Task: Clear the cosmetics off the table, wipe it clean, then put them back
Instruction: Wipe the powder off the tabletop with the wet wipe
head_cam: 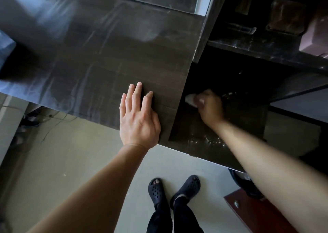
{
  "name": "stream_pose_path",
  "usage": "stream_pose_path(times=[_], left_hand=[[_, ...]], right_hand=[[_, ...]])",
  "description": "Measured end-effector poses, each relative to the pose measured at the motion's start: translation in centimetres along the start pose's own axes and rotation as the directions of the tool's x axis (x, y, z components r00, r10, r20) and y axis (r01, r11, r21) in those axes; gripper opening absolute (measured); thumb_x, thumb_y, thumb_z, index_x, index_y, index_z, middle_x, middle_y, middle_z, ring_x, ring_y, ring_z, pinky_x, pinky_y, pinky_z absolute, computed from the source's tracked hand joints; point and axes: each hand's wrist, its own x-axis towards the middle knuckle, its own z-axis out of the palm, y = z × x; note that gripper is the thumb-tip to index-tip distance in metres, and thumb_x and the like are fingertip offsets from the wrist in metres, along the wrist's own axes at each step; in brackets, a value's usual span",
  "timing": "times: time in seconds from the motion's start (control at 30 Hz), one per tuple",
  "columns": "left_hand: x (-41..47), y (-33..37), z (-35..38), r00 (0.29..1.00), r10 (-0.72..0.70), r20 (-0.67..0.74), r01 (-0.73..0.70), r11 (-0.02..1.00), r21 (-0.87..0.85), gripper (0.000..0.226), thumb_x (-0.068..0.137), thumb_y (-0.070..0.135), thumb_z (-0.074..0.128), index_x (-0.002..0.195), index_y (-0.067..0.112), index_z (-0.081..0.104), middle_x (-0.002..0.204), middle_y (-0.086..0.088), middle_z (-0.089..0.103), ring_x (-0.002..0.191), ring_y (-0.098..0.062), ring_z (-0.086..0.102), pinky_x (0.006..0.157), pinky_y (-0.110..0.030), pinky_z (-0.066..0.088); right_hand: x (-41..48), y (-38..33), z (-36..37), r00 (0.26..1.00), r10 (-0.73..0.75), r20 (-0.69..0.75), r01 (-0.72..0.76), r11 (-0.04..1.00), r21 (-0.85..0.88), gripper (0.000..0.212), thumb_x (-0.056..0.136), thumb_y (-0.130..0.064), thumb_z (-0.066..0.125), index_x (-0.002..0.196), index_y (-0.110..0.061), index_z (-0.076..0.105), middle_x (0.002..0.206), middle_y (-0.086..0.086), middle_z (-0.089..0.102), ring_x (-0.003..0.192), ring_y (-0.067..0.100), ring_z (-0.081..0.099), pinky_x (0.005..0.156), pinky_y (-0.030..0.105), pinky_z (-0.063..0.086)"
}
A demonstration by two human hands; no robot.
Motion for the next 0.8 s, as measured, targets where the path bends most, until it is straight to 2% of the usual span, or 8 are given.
stream_pose_path(times=[0.13,0.2,0.33,0.4,0.5,0.63,0.73,0.8], left_hand=[[0.1,0.0,0.0,1.0,0.002,0.001,-0.002,1.0,-0.01,0.046,0.085,0.02,0.036,0.123,0.005,0.057,0.144,-0.021,0.042,0.138,-0.038,0.031,0.116,-0.049,0.02],[0.0,0.0,0.0,1.0,0.009,0.001,-0.009,1.0,-0.012,0.046,0.084,0.019,0.037,0.123,0.005,0.056,0.144,-0.021,0.041,0.138,-0.038,0.031,0.116,-0.049,0.02],[0.0,-0.1,0.1,1.0,0.013,-0.013,-0.013,1.0,-0.006,0.044,0.084,0.017,0.039,0.123,0.004,0.056,0.144,-0.021,0.041,0.138,-0.038,0.03,0.116,-0.048,0.019],[-0.1,-0.1,0.2,1.0,0.016,-0.02,-0.016,1.0,-0.008,0.043,0.084,0.016,0.039,0.122,0.005,0.056,0.144,-0.021,0.041,0.138,-0.038,0.03,0.116,-0.047,0.019],[-0.1,-0.1,0.2,1.0,0.012,-0.015,-0.012,1.0,-0.014,0.043,0.086,0.017,0.038,0.123,0.005,0.055,0.144,-0.021,0.041,0.139,-0.038,0.029,0.117,-0.047,0.018],[-0.1,-0.1,0.2,1.0,0.01,-0.013,-0.01,1.0,-0.019,0.044,0.085,0.018,0.036,0.122,0.005,0.055,0.145,-0.021,0.04,0.139,-0.038,0.029,0.116,-0.048,0.019],[-0.1,-0.2,0.3,1.0,0.016,-0.01,-0.016,1.0,-0.024,0.045,0.084,0.018,0.035,0.122,0.005,0.055,0.145,-0.02,0.04,0.139,-0.038,0.029,0.116,-0.048,0.019],[-0.1,-0.2,0.4,1.0,0.015,-0.02,-0.016,1.0,-0.023,0.045,0.084,0.019,0.035,0.122,0.005,0.055,0.145,-0.02,0.041,0.139,-0.038,0.029,0.116,-0.048,0.019]], right_hand=[[-12.6,-0.8,1.4,0.945,-0.297,0.138,0.282,0.952,0.118,0.022,0.072,-0.009,0.059,0.087,-0.024,0.064,0.075,0.002,0.057,0.074,0.02,0.054,0.064,0.024,0.036],[-12.0,0.0,1.4,0.948,-0.262,0.183,0.246,0.963,0.107,0.021,0.078,-0.014,0.055,0.087,-0.022,0.072,0.08,0.005,0.06,0.075,0.024,0.059,0.067,0.027,0.039],[-3.5,0.6,-0.4,0.999,-0.029,0.014,0.029,1.0,-0.012,0.025,0.086,-0.008,0.056,0.108,-0.013,0.064,0.104,0.013,0.062,0.094,0.032,0.06,0.08,0.036,0.049],[-2.9,0.6,0.1,1.0,0.015,0.023,-0.015,1.0,-0.025,0.026,0.082,-0.005,0.059,0.106,-0.015,0.063,0.104,0.013,0.062,0.095,0.033,0.06,0.078,0.039,0.051],[-9.8,0.1,2.4,0.996,-0.049,0.078,0.055,0.996,-0.075,0.017,0.074,-0.003,0.063,0.079,-0.019,0.066,0.082,0.006,0.058,0.08,0.031,0.058,0.063,0.033,0.046],[-19.5,-1.0,2.2,0.929,-0.212,0.302,0.194,0.977,0.089,0.029,0.072,0.003,0.059,0.078,-0.025,0.065,0.081,-0.006,0.05,0.077,0.013,0.05,0.059,0.02,0.029],[-15.8,-1.7,1.5,0.973,-0.184,0.141,0.174,0.981,0.082,0.021,0.075,-0.004,0.059,0.08,-0.022,0.068,0.079,-0.001,0.054,0.076,0.014,0.049,0.06,0.024,0.038],[-11.1,-2.1,1.4,0.999,-0.043,-0.022,0.043,0.999,0.005,0.017,0.079,-0.004,0.057,0.085,-0.014,0.069,0.084,0.008,0.057,0.08,0.025,0.054,0.066,0.032,0.038]])
